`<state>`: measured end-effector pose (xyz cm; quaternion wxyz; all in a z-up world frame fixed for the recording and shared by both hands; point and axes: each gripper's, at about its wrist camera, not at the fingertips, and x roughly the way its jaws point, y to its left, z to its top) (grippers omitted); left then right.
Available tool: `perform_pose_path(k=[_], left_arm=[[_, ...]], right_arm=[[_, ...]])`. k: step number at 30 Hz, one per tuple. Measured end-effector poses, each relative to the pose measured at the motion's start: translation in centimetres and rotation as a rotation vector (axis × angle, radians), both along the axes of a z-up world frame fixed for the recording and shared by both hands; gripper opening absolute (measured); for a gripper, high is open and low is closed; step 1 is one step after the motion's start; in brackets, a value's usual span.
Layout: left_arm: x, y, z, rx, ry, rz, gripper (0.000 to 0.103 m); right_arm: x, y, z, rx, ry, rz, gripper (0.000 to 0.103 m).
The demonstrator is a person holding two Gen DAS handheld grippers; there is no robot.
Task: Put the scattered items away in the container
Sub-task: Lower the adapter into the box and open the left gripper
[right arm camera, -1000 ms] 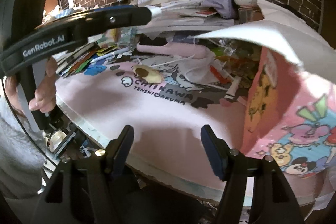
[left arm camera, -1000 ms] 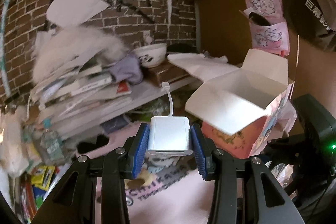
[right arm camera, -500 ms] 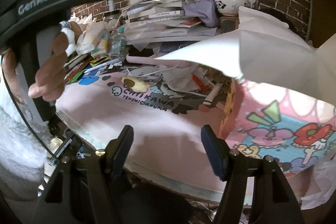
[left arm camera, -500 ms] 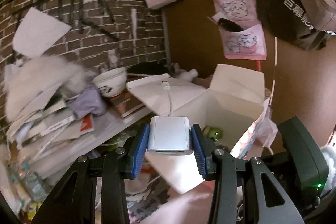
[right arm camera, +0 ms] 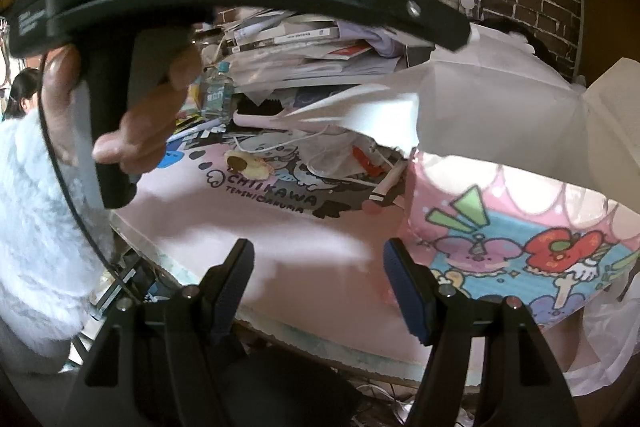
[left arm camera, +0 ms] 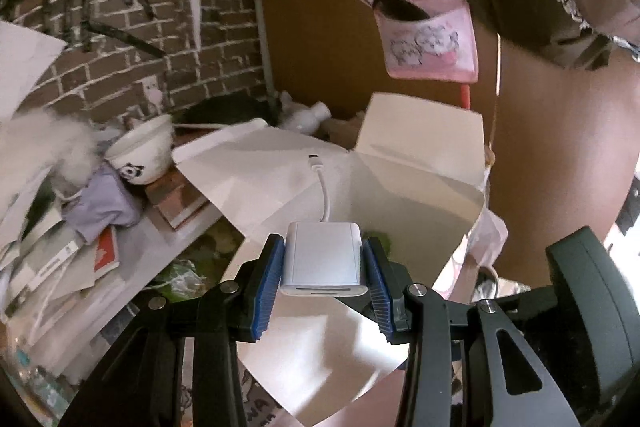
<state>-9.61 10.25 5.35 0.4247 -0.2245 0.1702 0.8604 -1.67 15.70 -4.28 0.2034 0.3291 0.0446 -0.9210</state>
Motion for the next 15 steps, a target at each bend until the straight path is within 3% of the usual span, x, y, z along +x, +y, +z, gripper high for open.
perform_pose_path(k=[8, 15], left_arm=[[0.0, 3.1, -1.3, -0.184, -0.025, -0.086, 0.036], [-1.2, 5.6, -2.3, -0.299, -0.119, -0.176, 0.035]], right_arm=[[0.0, -0.1, 0.0, -0.002, -0.001, 0.0, 0.064], [0.0, 0.0, 0.0, -0.003, 0.0, 0.001, 0.064]])
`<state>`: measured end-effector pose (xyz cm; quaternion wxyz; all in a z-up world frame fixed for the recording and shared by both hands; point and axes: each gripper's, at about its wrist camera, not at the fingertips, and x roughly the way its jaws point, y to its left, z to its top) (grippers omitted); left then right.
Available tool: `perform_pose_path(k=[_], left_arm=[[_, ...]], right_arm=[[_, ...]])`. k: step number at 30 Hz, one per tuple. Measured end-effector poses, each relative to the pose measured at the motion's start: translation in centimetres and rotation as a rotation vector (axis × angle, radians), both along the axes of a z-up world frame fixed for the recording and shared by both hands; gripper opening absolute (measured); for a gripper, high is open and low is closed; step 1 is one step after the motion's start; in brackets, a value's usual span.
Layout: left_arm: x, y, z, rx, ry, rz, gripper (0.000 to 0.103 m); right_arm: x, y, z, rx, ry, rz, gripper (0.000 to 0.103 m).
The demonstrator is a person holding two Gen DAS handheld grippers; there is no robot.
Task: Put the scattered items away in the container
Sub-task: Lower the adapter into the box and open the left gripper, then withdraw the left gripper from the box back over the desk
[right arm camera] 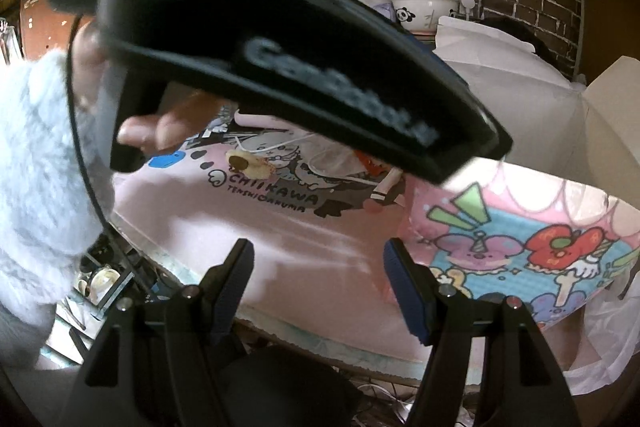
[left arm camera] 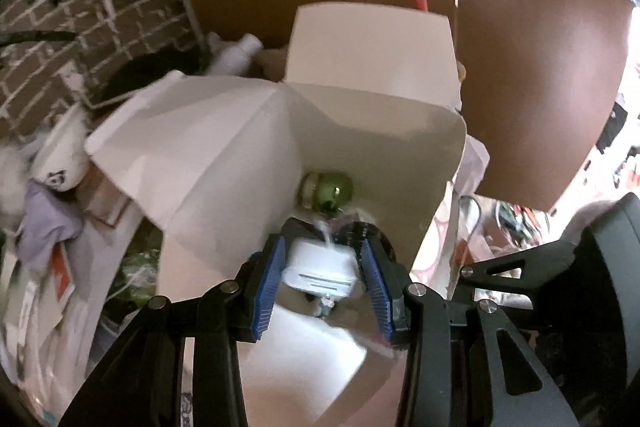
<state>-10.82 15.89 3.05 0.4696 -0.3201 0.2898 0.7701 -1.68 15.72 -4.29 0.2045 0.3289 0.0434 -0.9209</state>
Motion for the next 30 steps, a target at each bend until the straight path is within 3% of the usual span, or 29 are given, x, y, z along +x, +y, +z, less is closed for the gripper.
perform_pose_path(k=[3, 8, 10, 13, 16, 24, 30], left_arm=[[-0.6, 0.7, -0.3, -0.033, -0.005, 0.004, 0.035], [-0.6, 0.5, -0.4, -0.014, 0.014, 0.019, 0.04], [-0.4, 0.3, -0.2, -0.005, 0.034, 0.026, 0.06], [0.2, 0.0, 0.3, 0.0, 0.135, 0.065, 0.081], [0.5, -1.1, 1.1, 0.047, 0.152, 0.073, 0.093], [2.0, -4.7, 3.0, 0.152, 0.218, 0.097, 0.099], [2.3, -9.0, 4.4, 0.273, 0.217, 0.169, 0.103]], right_arm=[[0.0, 0.0, 0.0, -0.002, 0.0, 0.0, 0.064], [0.3, 0.0, 0.1, -0.004, 0.0, 0.005, 0.064], [0.4, -0.1, 0.1, -0.004, 0.001, 0.006, 0.064], [0.3, 0.0, 0.1, -0.005, 0.0, 0.006, 0.064], [0.1, 0.1, 0.0, -0.007, -0.001, 0.005, 0.064], [0.2, -0.9, -0.1, -0.008, -0.001, 0.031, 0.064], [-0.1, -2.1, -0.2, -0.007, 0.0, 0.048, 0.064]])
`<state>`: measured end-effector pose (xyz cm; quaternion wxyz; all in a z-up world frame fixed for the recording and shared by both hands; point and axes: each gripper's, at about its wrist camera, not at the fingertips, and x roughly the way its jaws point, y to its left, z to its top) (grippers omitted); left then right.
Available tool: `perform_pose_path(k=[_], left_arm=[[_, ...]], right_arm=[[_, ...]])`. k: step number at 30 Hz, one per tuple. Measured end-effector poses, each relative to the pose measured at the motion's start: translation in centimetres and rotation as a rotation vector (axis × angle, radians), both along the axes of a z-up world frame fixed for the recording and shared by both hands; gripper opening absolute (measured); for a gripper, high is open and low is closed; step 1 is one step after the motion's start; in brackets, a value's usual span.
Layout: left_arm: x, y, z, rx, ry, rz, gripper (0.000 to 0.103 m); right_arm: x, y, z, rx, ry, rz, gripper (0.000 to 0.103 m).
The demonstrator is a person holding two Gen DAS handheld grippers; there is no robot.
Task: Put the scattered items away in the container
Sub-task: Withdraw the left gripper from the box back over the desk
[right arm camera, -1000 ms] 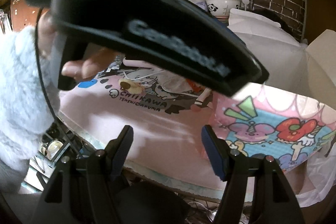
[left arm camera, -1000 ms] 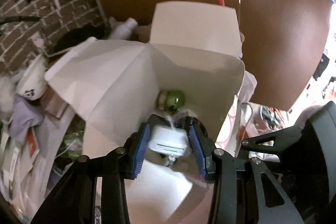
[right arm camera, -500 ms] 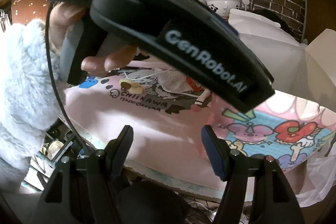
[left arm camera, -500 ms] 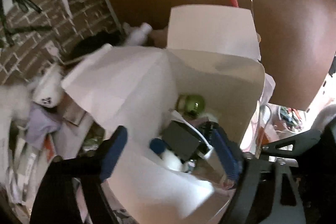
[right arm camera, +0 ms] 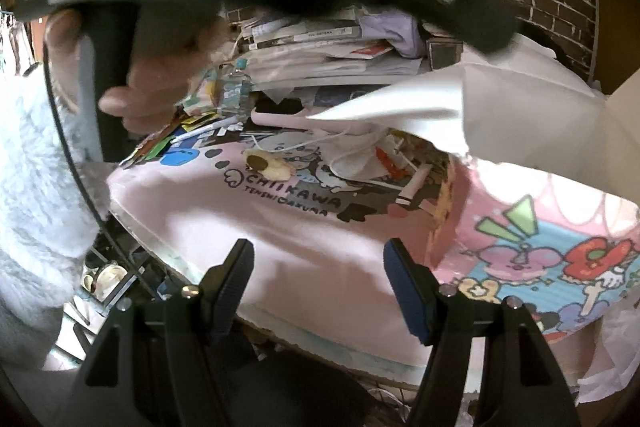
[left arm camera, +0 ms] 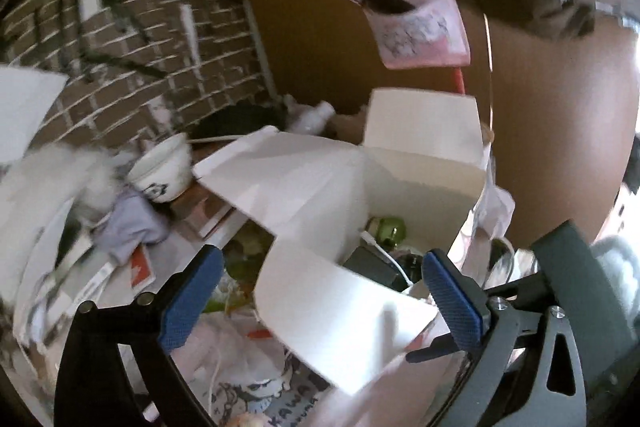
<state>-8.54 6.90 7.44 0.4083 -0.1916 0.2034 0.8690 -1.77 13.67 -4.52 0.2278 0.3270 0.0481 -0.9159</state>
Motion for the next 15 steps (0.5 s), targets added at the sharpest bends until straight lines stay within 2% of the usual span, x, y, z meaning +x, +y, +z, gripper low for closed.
perform_pose_path(k=[7, 15], left_arm=[[0.6, -5.7, -0.3, 0.1, -0.007, 0.093, 0.103], [0.2, -10.6, -4.0, 0.144, -0.081, 0.204, 0.103]], right_arm=[[-0.4, -0.7, -0.5, -0.001, -0.01, 0.027, 0.064], [-1.0, -1.6, -1.2, 0.022, -0.016, 0.031, 0.066]])
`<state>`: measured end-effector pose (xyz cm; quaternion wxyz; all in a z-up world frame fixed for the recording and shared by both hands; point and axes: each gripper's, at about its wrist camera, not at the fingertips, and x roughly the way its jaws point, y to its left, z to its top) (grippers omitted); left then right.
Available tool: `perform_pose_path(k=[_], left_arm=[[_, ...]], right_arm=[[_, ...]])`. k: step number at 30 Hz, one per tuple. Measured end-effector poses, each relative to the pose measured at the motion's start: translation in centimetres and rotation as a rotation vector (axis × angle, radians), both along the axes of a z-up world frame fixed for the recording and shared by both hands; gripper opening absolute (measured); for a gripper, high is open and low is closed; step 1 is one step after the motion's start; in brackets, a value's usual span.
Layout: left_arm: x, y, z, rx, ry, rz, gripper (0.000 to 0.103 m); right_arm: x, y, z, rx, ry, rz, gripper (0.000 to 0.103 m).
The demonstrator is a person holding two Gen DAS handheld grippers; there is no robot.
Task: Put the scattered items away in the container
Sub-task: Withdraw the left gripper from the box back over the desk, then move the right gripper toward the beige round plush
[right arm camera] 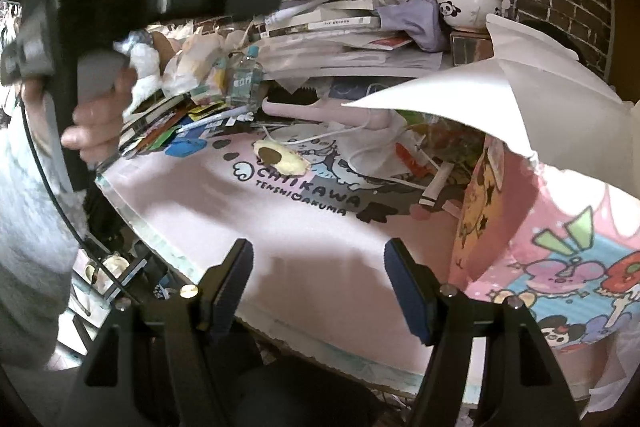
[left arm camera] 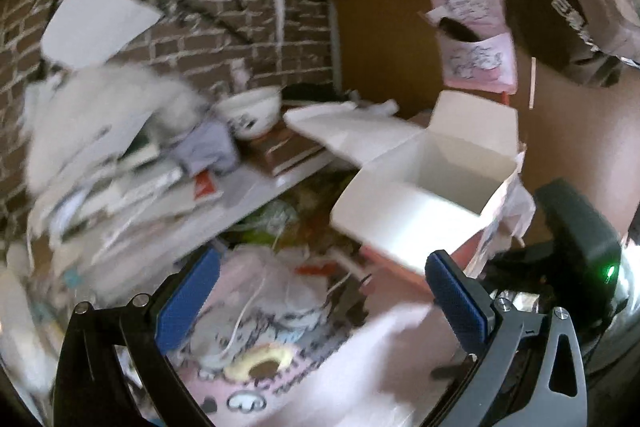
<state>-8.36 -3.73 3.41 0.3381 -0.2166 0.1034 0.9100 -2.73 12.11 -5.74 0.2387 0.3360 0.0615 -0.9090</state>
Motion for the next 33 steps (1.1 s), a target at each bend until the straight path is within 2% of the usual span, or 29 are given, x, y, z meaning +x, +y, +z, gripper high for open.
perform_pose_path(k=[2, 4, 8, 11, 13, 20, 26, 33], left_arm=[[-0.2, -1.5, -1.0, 0.042, -0.026, 0.042, 0.103], [-0.2, -3.2, -2.0, 0.117, -0.055, 0.117, 0.103], [0.1, -6.6, -4.0, 0.267, -0.124, 0.262, 0.103], [1.1, -8.6, -5.0, 0.312, -0.137, 0.353, 0.103], [1.9, -9.4, -5.5, 0.307, -0.129, 0.4, 0.103], [4.0, -10.2, -6.6, 0.191, -0.099, 0.574, 0.103], [4.7, -9.8, -7.7, 0.119, -0.123, 0.62, 0.103], [5.0, -9.4, -8.8, 0.101, -0.155, 0.613, 0.103]], right_arm=[[-0.1, -0.1, -0.1, 0.004, 0.002, -0.003, 0.073], [-0.2, -0.2, -0.2, 0.01, 0.004, -0.003, 0.076], [-0.9, -0.9, -0.6, 0.027, 0.001, 0.008, 0.077], [-1.4, -1.8, -0.9, 0.052, -0.001, 0.026, 0.077], [-1.6, -2.7, -1.0, 0.075, 0.001, 0.05, 0.077], [-1.6, -5.7, -1.1, 0.13, 0.023, 0.106, 0.077], [-2.4, -8.1, -1.4, 0.156, 0.021, 0.158, 0.077], [-4.1, -9.6, -1.5, 0.19, 0.009, 0.18, 0.074]])
